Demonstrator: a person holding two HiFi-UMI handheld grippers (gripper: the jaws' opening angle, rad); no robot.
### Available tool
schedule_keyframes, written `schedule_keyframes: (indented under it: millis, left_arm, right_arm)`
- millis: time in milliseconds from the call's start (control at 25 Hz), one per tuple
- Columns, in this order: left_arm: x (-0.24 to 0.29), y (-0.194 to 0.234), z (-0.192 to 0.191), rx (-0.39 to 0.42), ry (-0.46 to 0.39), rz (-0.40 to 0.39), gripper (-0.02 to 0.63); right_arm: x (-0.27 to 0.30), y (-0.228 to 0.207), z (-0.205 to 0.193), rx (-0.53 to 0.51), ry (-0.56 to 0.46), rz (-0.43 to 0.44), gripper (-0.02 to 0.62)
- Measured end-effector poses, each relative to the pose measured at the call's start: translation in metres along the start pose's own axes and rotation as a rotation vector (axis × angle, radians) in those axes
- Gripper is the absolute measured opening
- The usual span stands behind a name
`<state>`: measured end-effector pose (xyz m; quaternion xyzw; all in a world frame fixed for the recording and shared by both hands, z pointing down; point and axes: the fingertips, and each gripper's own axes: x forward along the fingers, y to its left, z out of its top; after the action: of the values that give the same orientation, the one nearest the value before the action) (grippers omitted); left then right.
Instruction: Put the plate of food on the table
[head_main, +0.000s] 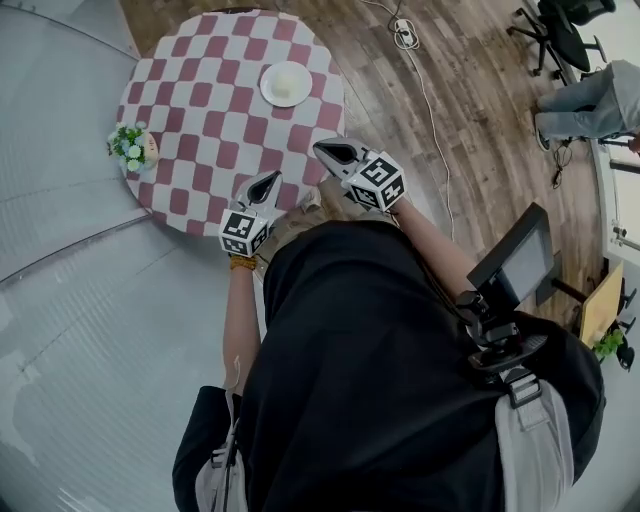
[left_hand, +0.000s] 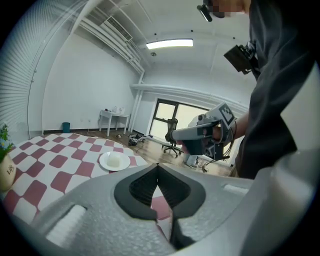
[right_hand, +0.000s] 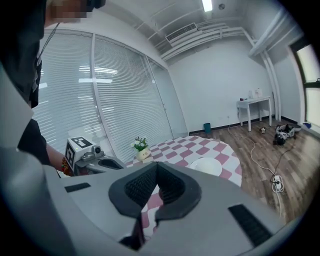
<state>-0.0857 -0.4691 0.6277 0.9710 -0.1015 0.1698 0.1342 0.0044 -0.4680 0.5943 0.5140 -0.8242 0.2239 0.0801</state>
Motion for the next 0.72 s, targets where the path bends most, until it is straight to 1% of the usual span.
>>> schedule_keyframes:
  millis: [240, 440, 720]
  left_arm:
    - [-0.0001, 0.0038, 0.005, 0.004, -0.008, 0.013, 0.003]
    - [-0.0002, 0.002, 0.0083, -0.005, -0.022, 0.013, 0.003]
    - [-0.0033, 0.0017, 0.0067, -0.009, -0.014, 0.017, 0.003]
  right_arm:
    - [-0.0001, -0.0007, -0.0009, -0.007, 0.004, -0.013, 0.009]
    - [0.0013, 0.0009, -0.0007, -0.008, 0.004, -0.008, 0.009]
    - [0.0031, 0.0054, -0.0012, -0.004, 0.005, 0.006, 0.009]
